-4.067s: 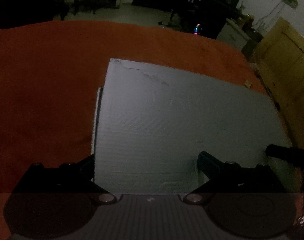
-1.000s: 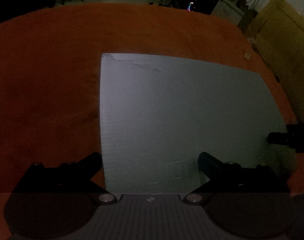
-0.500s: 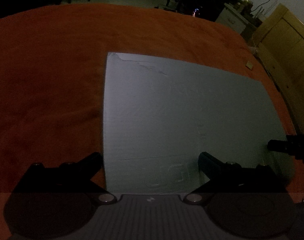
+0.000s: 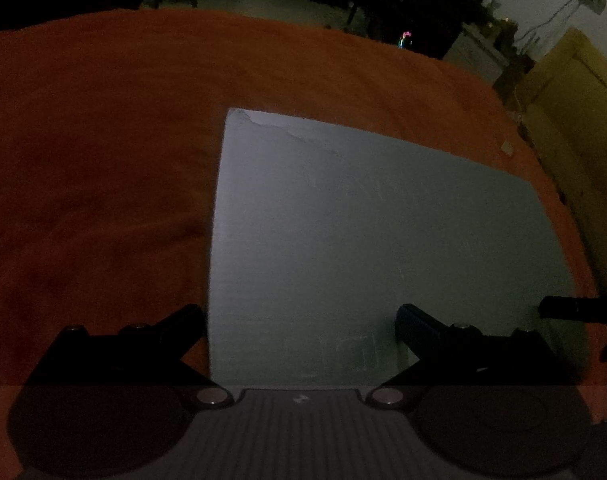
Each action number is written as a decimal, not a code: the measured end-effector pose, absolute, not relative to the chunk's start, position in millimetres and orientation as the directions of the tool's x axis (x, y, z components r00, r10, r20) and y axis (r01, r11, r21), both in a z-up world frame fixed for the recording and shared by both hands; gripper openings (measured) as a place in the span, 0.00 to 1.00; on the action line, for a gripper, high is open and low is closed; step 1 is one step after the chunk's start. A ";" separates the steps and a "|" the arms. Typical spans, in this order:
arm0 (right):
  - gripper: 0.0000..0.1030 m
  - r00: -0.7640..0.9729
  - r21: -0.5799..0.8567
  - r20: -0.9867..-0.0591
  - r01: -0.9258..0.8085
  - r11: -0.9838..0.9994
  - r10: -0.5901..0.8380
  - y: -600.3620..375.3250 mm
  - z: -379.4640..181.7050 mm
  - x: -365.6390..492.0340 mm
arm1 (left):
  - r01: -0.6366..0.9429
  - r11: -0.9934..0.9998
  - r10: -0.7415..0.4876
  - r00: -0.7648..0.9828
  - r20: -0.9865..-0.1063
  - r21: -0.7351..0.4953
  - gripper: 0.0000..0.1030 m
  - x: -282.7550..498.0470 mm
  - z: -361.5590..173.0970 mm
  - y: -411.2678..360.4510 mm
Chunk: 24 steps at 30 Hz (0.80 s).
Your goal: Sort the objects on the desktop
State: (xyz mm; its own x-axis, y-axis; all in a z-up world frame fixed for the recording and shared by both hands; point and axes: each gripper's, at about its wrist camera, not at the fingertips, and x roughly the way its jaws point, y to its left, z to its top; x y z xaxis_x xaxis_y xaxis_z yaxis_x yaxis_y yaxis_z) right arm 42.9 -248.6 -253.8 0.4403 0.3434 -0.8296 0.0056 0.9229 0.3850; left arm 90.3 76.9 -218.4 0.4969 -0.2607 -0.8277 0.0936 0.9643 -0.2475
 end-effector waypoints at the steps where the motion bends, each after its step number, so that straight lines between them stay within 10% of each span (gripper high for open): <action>1: 1.00 0.439 0.398 -0.826 0.011 0.917 0.354 -251.1 -254.9 44.0 | 0.093 0.963 -0.264 0.503 -0.823 -0.253 1.00 88.9 -219.2 78.0; 12: 1.00 0.396 0.436 -0.830 0.021 0.900 0.392 -269.1 -243.8 63.1 | 0.002 0.932 -0.296 0.586 -0.754 -0.363 1.00 98.3 -201.2 105.8; 24: 1.00 0.679 0.253 -0.688 -0.104 0.962 0.255 -206.1 -49.8 83.2 | 0.111 0.984 -0.175 0.710 -0.683 -0.137 1.00 95.9 -59.4 78.3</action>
